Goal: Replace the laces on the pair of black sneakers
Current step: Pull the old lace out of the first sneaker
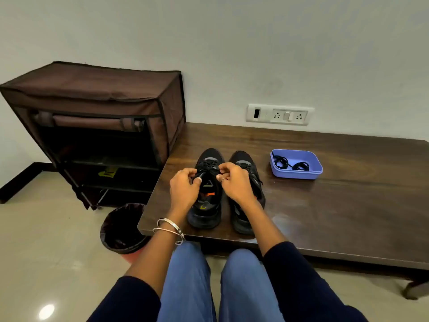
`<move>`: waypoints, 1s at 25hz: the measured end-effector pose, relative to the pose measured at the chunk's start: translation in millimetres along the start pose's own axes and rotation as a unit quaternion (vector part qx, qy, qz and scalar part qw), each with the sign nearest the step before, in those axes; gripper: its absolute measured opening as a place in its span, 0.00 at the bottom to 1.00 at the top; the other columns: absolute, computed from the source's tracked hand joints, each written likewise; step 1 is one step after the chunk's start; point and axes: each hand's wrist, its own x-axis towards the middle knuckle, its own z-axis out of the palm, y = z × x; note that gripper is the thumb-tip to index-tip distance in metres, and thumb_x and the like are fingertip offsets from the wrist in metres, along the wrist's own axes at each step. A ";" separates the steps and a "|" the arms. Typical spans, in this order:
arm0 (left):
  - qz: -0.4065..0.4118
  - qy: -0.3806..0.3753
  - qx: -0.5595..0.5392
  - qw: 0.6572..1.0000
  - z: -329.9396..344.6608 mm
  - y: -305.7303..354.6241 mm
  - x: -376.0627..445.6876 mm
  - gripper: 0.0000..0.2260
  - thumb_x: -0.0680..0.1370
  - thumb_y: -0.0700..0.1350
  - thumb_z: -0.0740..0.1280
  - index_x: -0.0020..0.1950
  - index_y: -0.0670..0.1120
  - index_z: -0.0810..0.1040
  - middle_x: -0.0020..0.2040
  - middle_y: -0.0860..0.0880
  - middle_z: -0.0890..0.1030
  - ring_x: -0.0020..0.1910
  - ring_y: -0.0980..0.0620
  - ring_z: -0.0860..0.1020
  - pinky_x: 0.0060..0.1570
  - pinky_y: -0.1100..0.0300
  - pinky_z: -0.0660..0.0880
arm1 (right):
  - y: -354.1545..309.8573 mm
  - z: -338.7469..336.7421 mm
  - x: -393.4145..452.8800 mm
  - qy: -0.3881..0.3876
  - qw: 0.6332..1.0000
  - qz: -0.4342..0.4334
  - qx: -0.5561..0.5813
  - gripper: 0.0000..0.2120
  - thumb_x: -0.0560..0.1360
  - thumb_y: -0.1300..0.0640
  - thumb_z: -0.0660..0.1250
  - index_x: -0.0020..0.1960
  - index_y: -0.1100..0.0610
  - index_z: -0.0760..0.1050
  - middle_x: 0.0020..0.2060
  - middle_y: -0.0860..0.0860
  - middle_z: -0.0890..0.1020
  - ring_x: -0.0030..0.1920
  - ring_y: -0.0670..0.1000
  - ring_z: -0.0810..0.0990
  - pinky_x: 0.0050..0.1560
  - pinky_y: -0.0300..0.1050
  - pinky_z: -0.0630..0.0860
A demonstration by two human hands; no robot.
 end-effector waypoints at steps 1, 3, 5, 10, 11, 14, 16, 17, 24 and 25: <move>-0.007 -0.017 0.005 1.000 3.0 0.3 5.2 0.14 0.74 0.43 0.71 0.59 0.44 0.79 0.55 0.47 0.81 0.53 0.50 0.79 0.54 0.60 0.73 | -0.7 5.3 7.2 -0.026 0.999 0.013 -0.018 0.18 0.77 0.61 0.68 0.66 0.62 0.73 0.58 0.57 0.80 0.55 0.52 0.79 0.56 0.41 0.74; -0.015 -0.047 0.020 0.999 11.2 -1.2 14.9 0.18 0.73 0.44 0.72 0.62 0.44 0.78 0.58 0.47 0.79 0.57 0.49 0.78 0.56 0.59 0.72 | -1.1 16.8 17.2 -0.063 0.996 0.032 -0.057 0.22 0.77 0.58 0.68 0.69 0.61 0.71 0.62 0.58 0.78 0.63 0.57 0.76 0.61 0.49 0.75; -0.020 -0.066 0.017 0.997 18.2 -5.3 17.6 0.19 0.73 0.43 0.72 0.64 0.45 0.78 0.59 0.46 0.79 0.58 0.49 0.78 0.58 0.58 0.73 | 1.7 29.8 17.7 -0.068 0.994 0.034 -0.075 0.23 0.77 0.59 0.68 0.70 0.61 0.70 0.64 0.59 0.77 0.65 0.58 0.75 0.62 0.52 0.75; -0.020 -0.047 0.001 0.999 16.3 -17.9 11.5 0.15 0.71 0.40 0.73 0.58 0.46 0.81 0.54 0.48 0.82 0.53 0.52 0.80 0.55 0.59 0.75 | 7.8 41.3 2.0 0.026 0.998 0.036 -0.041 0.18 0.76 0.60 0.68 0.66 0.59 0.75 0.60 0.56 0.80 0.62 0.55 0.78 0.62 0.49 0.75; -0.022 -0.045 0.003 0.999 13.5 -19.4 6.3 0.14 0.71 0.40 0.73 0.56 0.47 0.82 0.53 0.49 0.82 0.52 0.52 0.80 0.54 0.58 0.76 | 7.5 41.8 -3.7 0.020 0.998 0.037 -0.039 0.18 0.76 0.59 0.69 0.65 0.59 0.76 0.59 0.56 0.81 0.61 0.55 0.78 0.61 0.49 0.75; -0.029 -0.021 0.004 0.999 6.0 -19.9 -12.5 0.12 0.69 0.42 0.73 0.52 0.48 0.82 0.49 0.51 0.82 0.48 0.54 0.79 0.51 0.58 0.76 | 7.0 41.0 -21.5 0.014 0.999 0.034 -0.022 0.16 0.75 0.59 0.71 0.62 0.58 0.79 0.55 0.56 0.83 0.59 0.54 0.80 0.59 0.47 0.77; -0.033 -0.006 -0.002 0.999 5.8 -18.9 -22.9 0.11 0.70 0.44 0.74 0.51 0.46 0.82 0.48 0.51 0.80 0.46 0.56 0.78 0.47 0.63 0.73 | 8.2 39.7 -29.9 0.023 0.999 0.028 -0.021 0.14 0.74 0.59 0.72 0.59 0.58 0.81 0.52 0.56 0.85 0.56 0.53 0.82 0.57 0.45 0.78; -0.036 0.000 -0.011 0.999 6.0 -18.8 -26.7 0.10 0.70 0.44 0.75 0.51 0.46 0.82 0.47 0.51 0.79 0.45 0.56 0.77 0.46 0.65 0.71 | 8.1 38.2 -33.2 0.028 0.999 0.026 -0.014 0.12 0.74 0.59 0.72 0.57 0.59 0.82 0.49 0.55 0.85 0.54 0.52 0.83 0.56 0.45 0.78; -0.029 0.002 -0.037 0.999 6.8 -23.2 -32.9 0.11 0.70 0.44 0.75 0.52 0.47 0.82 0.47 0.50 0.81 0.47 0.54 0.79 0.48 0.58 0.77 | -1.2 16.7 -16.2 0.001 0.998 0.046 -0.034 0.10 0.76 0.58 0.70 0.37 0.60 0.82 0.34 0.55 0.83 0.39 0.56 0.84 0.44 0.55 0.82; -0.028 0.002 -0.035 0.999 7.3 -23.6 -32.6 0.12 0.71 0.44 0.74 0.53 0.48 0.82 0.47 0.51 0.81 0.48 0.54 0.79 0.49 0.55 0.77 | -1.6 14.4 -14.0 -0.028 0.996 0.047 -0.070 0.10 0.76 0.59 0.69 0.38 0.62 0.81 0.36 0.56 0.84 0.41 0.57 0.83 0.47 0.55 0.81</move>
